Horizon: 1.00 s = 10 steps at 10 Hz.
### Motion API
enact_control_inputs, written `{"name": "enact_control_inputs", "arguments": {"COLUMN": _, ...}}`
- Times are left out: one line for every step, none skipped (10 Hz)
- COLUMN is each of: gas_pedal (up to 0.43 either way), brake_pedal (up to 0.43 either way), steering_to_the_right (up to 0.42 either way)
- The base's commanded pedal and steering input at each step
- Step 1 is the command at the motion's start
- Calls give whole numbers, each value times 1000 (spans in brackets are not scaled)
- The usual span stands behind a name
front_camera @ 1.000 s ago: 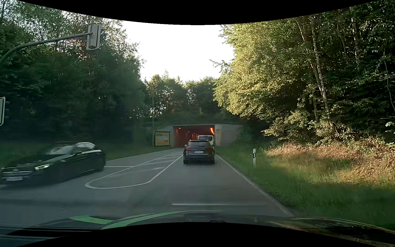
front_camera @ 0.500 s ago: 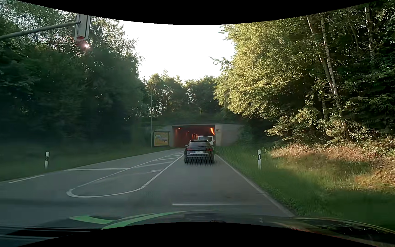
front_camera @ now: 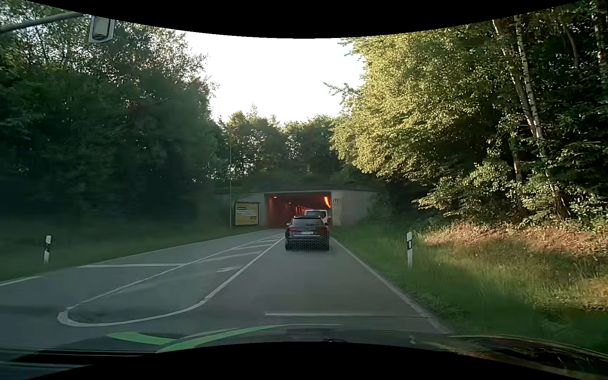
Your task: Follow the waypoints while adhering to traffic rules and regulations
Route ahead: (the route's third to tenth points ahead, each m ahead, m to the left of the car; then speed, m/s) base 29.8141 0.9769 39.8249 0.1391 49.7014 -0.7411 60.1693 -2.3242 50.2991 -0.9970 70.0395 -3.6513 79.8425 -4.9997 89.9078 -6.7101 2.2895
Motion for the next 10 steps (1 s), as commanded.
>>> {"name": "enact_control_inputs", "arguments": {"gas_pedal": 0, "brake_pedal": 0, "steering_to_the_right": 2}}
{"name": "enact_control_inputs", "arguments": {"gas_pedal": 0, "brake_pedal": 0, "steering_to_the_right": 1}}
{"name": "enact_control_inputs", "arguments": {"gas_pedal": 0, "brake_pedal": 0, "steering_to_the_right": 1}}
{"name": "enact_control_inputs", "arguments": {"gas_pedal": 0, "brake_pedal": 0, "steering_to_the_right": 0}}
{"name": "enact_control_inputs", "arguments": {"gas_pedal": 0, "brake_pedal": 0, "steering_to_the_right": 0}}
{"name": "enact_control_inputs", "arguments": {"gas_pedal": 0, "brake_pedal": 0, "steering_to_the_right": -2}}
{"name": "enact_control_inputs", "arguments": {"gas_pedal": 0, "brake_pedal": 0, "steering_to_the_right": -2}}
{"name": "enact_control_inputs", "arguments": {"gas_pedal": 0, "brake_pedal": 0, "steering_to_the_right": -2}}
{"name": "enact_control_inputs", "arguments": {"gas_pedal": 0, "brake_pedal": 0, "steering_to_the_right": -3}}
{"name": "enact_control_inputs", "arguments": {"gas_pedal": 0, "brake_pedal": 0, "steering_to_the_right": -3}}
